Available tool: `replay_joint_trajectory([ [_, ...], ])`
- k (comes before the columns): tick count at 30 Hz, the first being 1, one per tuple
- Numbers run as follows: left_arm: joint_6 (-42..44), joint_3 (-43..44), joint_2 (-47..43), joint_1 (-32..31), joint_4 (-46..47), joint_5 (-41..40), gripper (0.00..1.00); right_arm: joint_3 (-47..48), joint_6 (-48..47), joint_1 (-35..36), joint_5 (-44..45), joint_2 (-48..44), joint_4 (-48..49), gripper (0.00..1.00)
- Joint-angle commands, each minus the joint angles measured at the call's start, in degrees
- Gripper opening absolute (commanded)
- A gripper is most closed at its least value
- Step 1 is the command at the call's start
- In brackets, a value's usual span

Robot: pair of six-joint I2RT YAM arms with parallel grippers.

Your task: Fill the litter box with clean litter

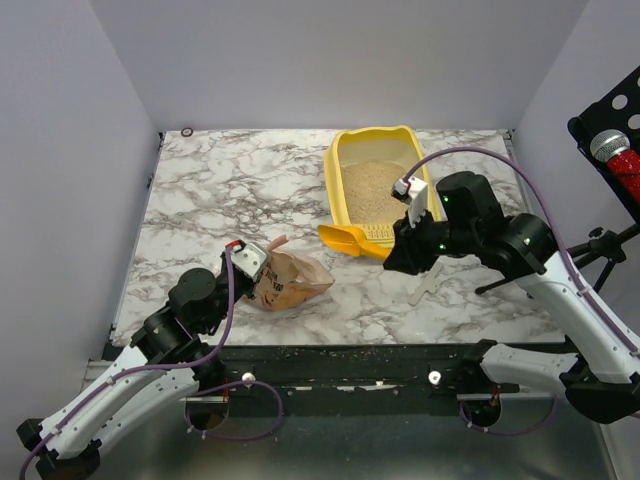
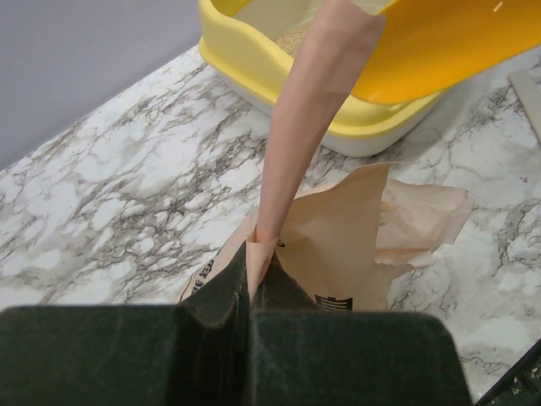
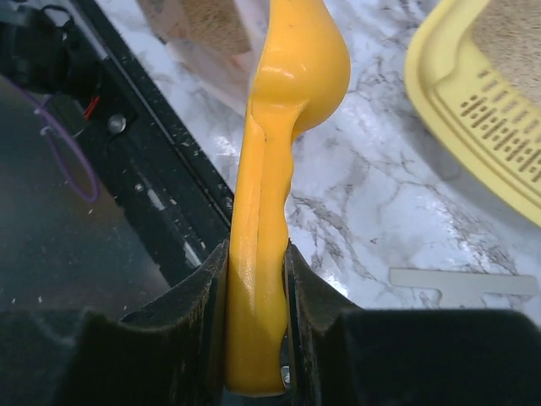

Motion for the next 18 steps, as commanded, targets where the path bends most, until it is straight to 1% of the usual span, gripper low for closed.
replay_joint_trajectory([
  [1, -0.78, 2.27, -0.24, -0.34, 4.34, -0.53, 0.0, 0.11, -1.12, 2.06, -7.62, -0.51, -2.58, 0.0],
  [6, -0.87, 2.27, -0.59, -0.34, 4.34, -0.53, 0.0, 0.02, -1.03, 4.52, -7.62, 1.51, -3.02, 0.0],
  [14, -0.78, 2.18, -1.03, -0.26, 4.43, -0.27, 0.0, 0.55, -0.24, 6.81, -5.78, 6.25, -0.92, 0.0],
  [18, -0.78, 2.18, -1.29, -0.26, 4.52, -0.18, 0.0, 0.46, -0.33, 7.51, -7.18, 8.71, 0.05, 0.0],
])
